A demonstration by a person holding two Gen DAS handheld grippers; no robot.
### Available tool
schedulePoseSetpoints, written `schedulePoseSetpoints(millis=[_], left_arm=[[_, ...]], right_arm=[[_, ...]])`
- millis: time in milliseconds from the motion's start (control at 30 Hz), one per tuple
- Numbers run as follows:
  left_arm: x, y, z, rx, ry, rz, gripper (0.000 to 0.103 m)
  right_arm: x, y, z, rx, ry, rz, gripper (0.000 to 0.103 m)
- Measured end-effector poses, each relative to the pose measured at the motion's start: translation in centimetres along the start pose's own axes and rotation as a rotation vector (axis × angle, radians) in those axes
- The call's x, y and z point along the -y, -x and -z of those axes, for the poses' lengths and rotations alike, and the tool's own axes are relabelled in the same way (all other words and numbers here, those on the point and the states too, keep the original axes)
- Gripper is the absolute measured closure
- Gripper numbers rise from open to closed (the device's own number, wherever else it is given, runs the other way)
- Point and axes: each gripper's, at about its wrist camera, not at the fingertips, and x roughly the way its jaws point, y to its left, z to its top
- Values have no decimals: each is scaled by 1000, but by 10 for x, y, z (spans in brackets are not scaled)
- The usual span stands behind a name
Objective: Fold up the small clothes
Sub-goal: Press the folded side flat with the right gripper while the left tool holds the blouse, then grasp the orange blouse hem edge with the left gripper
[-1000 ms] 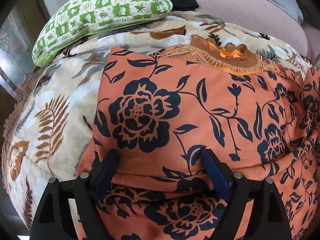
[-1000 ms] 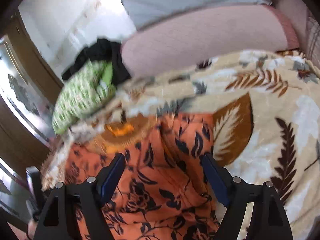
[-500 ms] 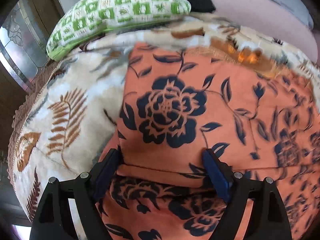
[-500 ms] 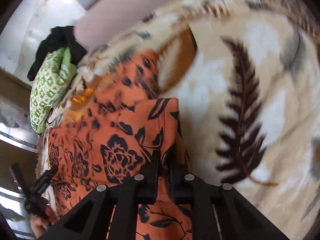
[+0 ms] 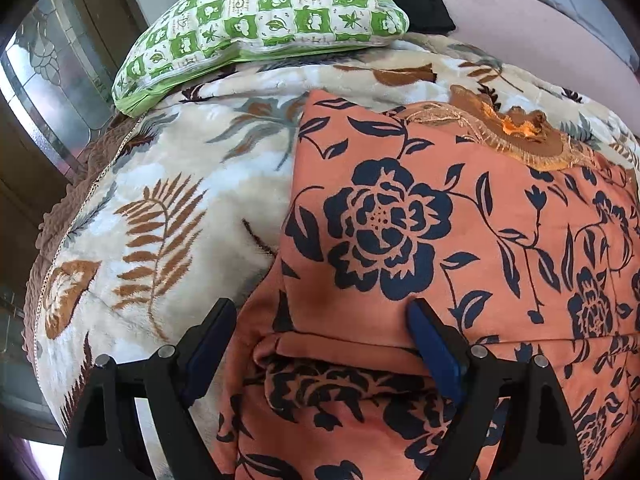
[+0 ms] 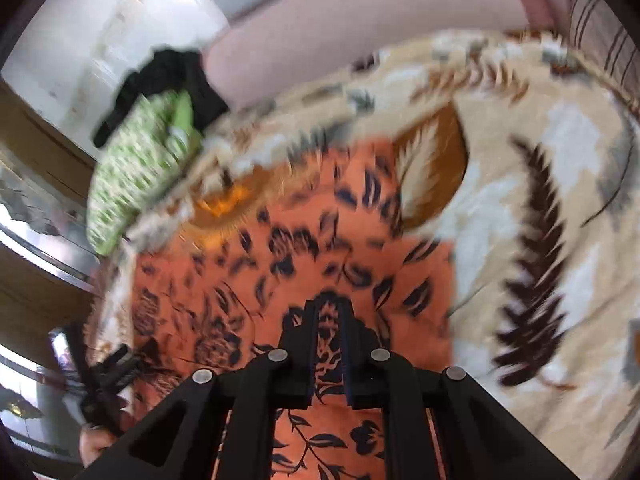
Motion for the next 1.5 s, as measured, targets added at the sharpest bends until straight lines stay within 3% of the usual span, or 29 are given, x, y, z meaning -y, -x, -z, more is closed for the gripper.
schedulePoseSetpoints(millis=[100,200,367,500,633,733,800,933,1033,1233,1367,1500], left_arm=[[-2,-2,-1,-12,10,8,15],[-7,5,-3,3,36,22,15],[-15,22,-8,73,62,16,15],[-11,-1,-4,-7,20,-35,15],[-9,-6,-1,-13,-21,-39,14],[-16,0,-1,-11,15,-7,15],[-17,8,0,13,14,13,15],[-2,7,10,15,-101,-15,14],[-8,14,15,21,-84,22,15],[-32,33,51,-27,-2,126,15],[-39,50,91,-45,4,112,15],[-52,66,145,-77,13,134,15]], right_arm=[[19,-55,5,-130,-80,57,92],[20,-48,3,-88,-95,24,92],[-26,-16,1,24,82,1,92],[-74,-35,7,-67,148,-98,92],[-106,-76,31,-196,244,-72,91],[-109,-75,37,-170,255,-48,91],[-103,-64,37,-203,234,-63,91],[-71,-37,48,-188,218,-23,91],[-45,-30,56,-234,135,-65,91],[0,61,84,-89,57,-134,91],[31,87,116,-134,37,-77,91],[62,77,156,-249,-45,-13,91]])
